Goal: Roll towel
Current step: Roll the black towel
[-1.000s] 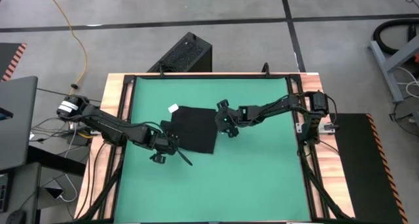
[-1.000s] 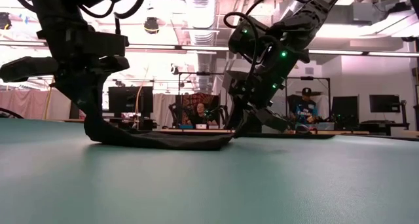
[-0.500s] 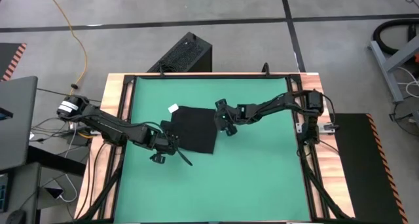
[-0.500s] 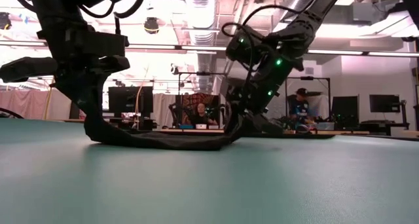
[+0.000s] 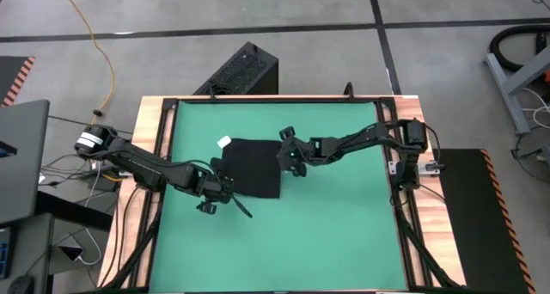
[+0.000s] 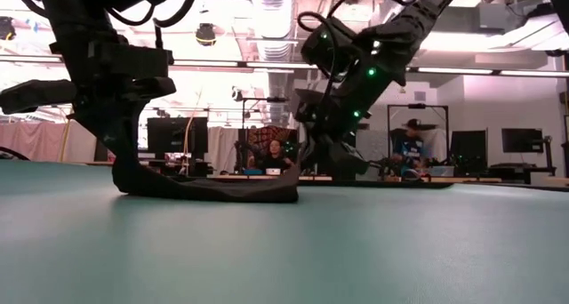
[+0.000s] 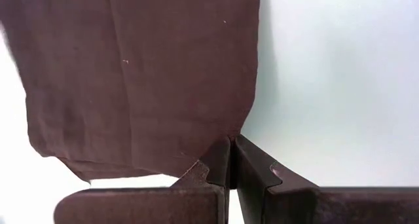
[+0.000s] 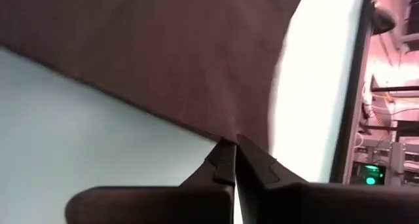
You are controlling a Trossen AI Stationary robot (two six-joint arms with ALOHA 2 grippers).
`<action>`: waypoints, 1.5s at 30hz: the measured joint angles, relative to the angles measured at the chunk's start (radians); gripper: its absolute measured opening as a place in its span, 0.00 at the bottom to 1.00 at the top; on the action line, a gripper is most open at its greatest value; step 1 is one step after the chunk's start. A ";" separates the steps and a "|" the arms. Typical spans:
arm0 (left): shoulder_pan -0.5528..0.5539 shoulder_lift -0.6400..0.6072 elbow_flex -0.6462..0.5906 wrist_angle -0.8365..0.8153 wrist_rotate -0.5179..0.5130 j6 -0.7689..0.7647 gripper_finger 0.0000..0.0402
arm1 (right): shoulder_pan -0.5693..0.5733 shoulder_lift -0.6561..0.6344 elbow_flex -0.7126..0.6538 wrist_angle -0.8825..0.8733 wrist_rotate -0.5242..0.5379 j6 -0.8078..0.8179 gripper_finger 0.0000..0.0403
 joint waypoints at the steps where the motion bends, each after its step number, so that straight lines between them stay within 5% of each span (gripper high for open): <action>1: 0.000 0.000 0.000 -0.001 0.000 0.001 0.00 | 0.002 -0.002 0.005 0.003 0.000 0.000 0.04; 9: 0.000 0.000 0.000 0.004 -0.003 0.012 0.00 | -0.013 0.047 0.062 0.054 -0.153 0.007 0.03; 15: 0.000 0.000 0.000 0.008 0.002 0.012 0.00 | -0.051 0.124 0.099 0.197 -0.129 0.006 0.02; 21: 0.000 0.000 0.000 0.010 0.012 0.020 0.00 | -0.105 0.216 0.165 0.057 -0.128 0.124 0.04; 39: 0.000 0.000 0.000 0.012 0.009 0.017 0.00 | -0.086 0.117 0.224 -0.093 -0.135 0.159 0.42; 45: 0.000 0.000 0.000 0.014 -0.006 0.028 0.00 | -0.102 0.089 0.223 -0.100 -0.135 0.159 0.49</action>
